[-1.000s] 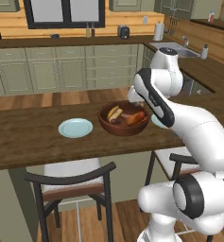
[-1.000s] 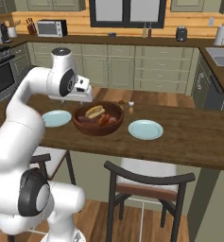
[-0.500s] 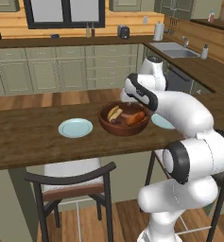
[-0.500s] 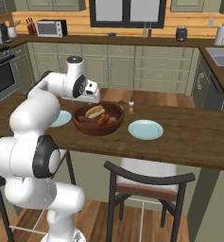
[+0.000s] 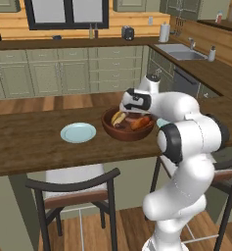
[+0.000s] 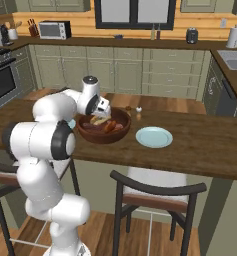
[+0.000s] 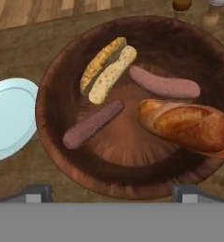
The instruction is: Place one bun and one sausage from the bowl on each plate.
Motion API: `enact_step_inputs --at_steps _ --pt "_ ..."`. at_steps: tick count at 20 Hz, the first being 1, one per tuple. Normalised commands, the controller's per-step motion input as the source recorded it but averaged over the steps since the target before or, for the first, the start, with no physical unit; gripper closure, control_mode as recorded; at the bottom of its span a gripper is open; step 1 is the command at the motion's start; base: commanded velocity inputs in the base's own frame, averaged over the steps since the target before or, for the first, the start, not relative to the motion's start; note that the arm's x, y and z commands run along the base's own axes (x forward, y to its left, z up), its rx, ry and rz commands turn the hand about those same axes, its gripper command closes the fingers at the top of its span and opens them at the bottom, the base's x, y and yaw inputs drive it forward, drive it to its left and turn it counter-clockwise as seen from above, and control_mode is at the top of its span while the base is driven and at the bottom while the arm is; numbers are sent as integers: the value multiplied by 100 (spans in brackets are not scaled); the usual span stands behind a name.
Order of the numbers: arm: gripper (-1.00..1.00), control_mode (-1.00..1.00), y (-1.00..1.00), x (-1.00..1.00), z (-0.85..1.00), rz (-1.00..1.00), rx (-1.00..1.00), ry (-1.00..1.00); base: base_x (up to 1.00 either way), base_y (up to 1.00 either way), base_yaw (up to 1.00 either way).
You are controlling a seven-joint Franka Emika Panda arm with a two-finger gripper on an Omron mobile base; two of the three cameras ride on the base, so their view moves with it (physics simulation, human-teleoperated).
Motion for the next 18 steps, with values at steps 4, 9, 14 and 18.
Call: enact_step_inputs --at_steps 4,9,14,18 --pt "-100 -100 24 94 -25 -8 0 5 0 0 0" --pt "-100 -100 13 81 -45 -5 0 15 0 0 0" --pt "-100 -100 2 75 -49 -3 0 3 0 0 0" --pt "-100 -100 4 72 -59 -2 0 0 0 0 0"
